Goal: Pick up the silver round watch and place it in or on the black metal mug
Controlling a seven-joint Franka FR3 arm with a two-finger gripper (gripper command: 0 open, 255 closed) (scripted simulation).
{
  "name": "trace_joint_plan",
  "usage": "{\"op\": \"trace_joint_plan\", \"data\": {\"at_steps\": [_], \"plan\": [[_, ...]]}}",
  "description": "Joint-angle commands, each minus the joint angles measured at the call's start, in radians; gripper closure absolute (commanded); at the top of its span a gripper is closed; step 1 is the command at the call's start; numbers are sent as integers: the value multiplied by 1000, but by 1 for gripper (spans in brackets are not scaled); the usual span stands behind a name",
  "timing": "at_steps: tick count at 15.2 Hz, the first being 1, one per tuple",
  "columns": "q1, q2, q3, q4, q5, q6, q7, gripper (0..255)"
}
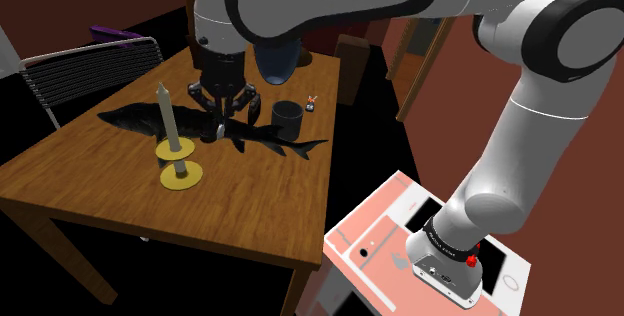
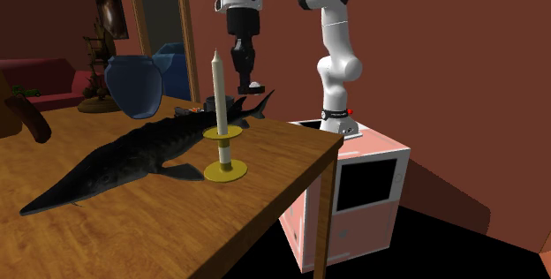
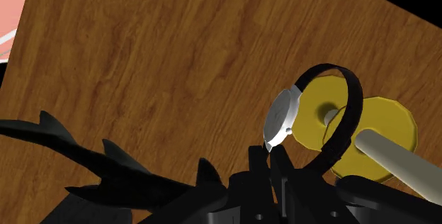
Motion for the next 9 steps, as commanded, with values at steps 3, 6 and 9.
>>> {"op": "trace_joint_plan", "data": {"at_steps": [3,6,9], "plan": [[-18,-23,-5,13,16,-32,-28,255],[-73,-76,-29,-38,54,-23,-112,255],[-121,-119,-59,-78,84,-20,-195,255]]}}
